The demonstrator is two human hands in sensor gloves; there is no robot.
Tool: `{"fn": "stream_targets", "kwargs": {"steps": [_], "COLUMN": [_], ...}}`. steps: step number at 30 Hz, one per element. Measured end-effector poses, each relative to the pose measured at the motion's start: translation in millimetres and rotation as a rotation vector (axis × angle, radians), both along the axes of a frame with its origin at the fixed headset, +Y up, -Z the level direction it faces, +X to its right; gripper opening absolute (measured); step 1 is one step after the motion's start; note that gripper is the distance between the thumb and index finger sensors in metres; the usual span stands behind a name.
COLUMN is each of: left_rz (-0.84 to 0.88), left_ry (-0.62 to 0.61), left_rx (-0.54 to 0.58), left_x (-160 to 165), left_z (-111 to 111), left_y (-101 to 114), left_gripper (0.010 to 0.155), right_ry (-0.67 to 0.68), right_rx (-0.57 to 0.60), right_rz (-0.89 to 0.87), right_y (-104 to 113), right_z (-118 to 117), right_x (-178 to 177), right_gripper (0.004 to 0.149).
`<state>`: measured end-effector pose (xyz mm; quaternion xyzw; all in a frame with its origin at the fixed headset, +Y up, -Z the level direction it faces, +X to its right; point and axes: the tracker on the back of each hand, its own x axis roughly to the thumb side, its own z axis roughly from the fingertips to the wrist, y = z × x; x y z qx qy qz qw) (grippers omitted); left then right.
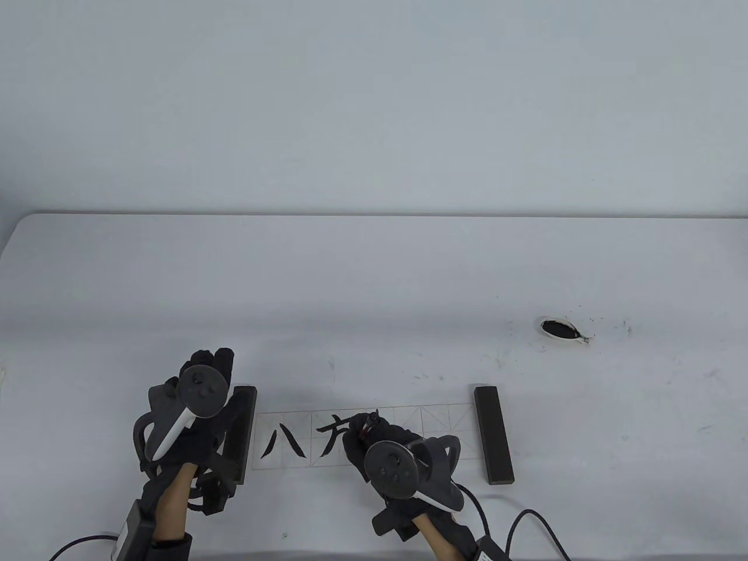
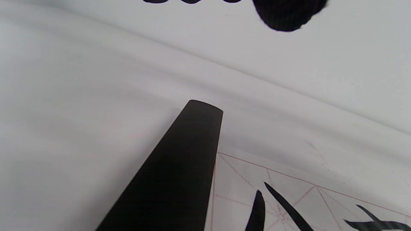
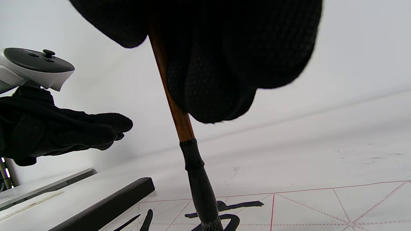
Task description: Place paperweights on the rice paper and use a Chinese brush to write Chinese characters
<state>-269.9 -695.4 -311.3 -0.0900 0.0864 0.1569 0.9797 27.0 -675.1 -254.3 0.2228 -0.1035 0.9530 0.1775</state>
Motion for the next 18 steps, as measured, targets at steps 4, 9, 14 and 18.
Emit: {"fn": "stream_targets", "kwargs": {"steps": [4, 9, 14, 18], "left_rz": [0.0, 0.0, 0.0, 0.002], "left_ry": [0.0, 0.0, 0.0, -0.001], "left_rx": [0.0, 0.0, 0.0, 0.007], "left_x": [0.0, 0.0, 0.0, -0.3], "left_z": [0.0, 0.0, 0.0, -0.1], "left_y": [0.0, 0.0, 0.0, 0.3], "left_gripper": [0.08, 0.08, 0.079, 0.08], "right_ry": [0.024, 0.035, 0.069, 0.089], "right_rx": [-0.03, -0.041, -0.06, -0.056], "right_rz": [-0.006, -0.008, -0.099, -0.229], "right_y": [1.6, 0.3, 0.2, 7.1], "right_z": [1.1, 0.7, 0.3, 0.4], "right_x": [-0.4, -1.0, -0.4, 5.3], "right_gripper": [0.041, 0.041, 0.043, 0.043]}}
